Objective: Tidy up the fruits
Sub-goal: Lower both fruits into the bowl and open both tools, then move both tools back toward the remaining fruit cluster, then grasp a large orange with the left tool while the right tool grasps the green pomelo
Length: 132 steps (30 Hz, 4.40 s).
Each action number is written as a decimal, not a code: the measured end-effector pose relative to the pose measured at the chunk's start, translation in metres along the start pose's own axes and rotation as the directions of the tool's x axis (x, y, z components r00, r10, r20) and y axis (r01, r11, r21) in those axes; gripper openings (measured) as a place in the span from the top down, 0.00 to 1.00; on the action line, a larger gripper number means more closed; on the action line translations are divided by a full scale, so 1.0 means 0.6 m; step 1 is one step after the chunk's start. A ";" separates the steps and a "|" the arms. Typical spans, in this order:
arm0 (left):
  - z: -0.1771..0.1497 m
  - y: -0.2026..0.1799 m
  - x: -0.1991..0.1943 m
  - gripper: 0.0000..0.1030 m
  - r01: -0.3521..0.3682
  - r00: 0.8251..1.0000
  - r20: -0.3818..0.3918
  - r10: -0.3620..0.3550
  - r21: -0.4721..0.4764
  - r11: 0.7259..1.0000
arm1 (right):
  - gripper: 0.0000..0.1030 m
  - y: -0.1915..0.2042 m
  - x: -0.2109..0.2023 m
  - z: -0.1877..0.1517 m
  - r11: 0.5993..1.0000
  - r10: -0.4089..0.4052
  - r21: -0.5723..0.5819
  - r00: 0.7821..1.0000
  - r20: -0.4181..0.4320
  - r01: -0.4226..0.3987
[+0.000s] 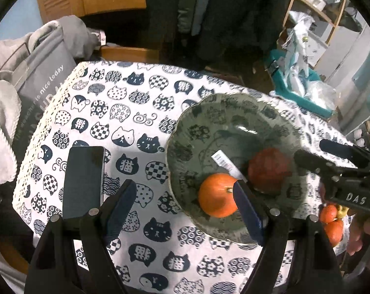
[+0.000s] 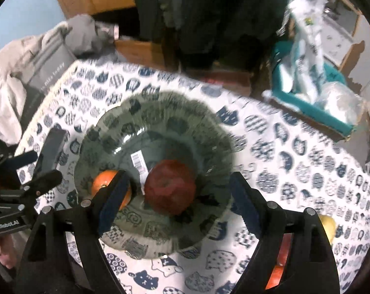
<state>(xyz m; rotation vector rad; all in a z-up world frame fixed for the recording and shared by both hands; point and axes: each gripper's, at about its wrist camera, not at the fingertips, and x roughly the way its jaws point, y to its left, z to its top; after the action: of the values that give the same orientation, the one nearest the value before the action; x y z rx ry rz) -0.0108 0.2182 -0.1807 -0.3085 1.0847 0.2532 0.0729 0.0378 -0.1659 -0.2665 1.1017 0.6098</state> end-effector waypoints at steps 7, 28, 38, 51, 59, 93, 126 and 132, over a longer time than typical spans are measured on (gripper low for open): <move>-0.004 -0.042 -0.063 0.20 0.032 0.997 0.076 -0.035 0.043 0.999 | 0.18 -0.029 -0.107 -0.009 0.999 -0.028 0.020 0.992 0.124 0.026; -0.017 -0.218 -0.186 0.17 0.101 0.968 0.205 -0.145 0.209 0.973 | 0.18 -0.170 -0.333 -0.132 0.988 -0.107 0.135 0.949 0.295 0.070; -0.036 -0.297 -0.200 0.17 0.106 0.966 0.198 -0.164 0.275 0.956 | 0.18 -0.236 -0.390 -0.195 0.978 -0.135 0.196 0.936 0.325 0.073; -0.052 -0.364 -0.194 0.16 0.115 0.966 0.190 -0.177 0.302 0.946 | 0.18 -0.297 -0.393 -0.250 0.966 -0.178 0.237 0.931 0.319 0.103; -0.079 -0.399 -0.153 0.16 0.109 0.978 0.133 -0.159 0.326 0.939 | 0.18 -0.326 -0.357 -0.268 0.958 -0.179 0.267 0.946 0.271 0.105; -0.222 -0.522 0.040 0.16 0.196 0.972 -0.198 -0.127 0.382 0.903 | 0.18 -0.401 -0.161 -0.381 0.901 -0.143 0.400 0.986 -0.085 0.165; -0.196 -0.469 0.056 0.34 0.195 0.973 -0.188 -0.133 0.369 0.908 | 0.18 -0.363 -0.069 -0.333 0.927 0.062 0.374 0.994 -0.091 -0.023; -0.173 -0.447 0.050 0.34 0.174 0.980 -0.151 -0.128 0.352 0.920 | 0.18 -0.360 -0.034 -0.316 0.935 0.068 0.354 0.991 -0.115 -0.024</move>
<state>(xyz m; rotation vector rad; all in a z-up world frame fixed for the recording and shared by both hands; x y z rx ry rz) 0.0112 -0.0676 -0.2196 -0.0735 1.2011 -0.1098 0.0500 -0.2365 -0.2514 0.0328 1.3195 0.4303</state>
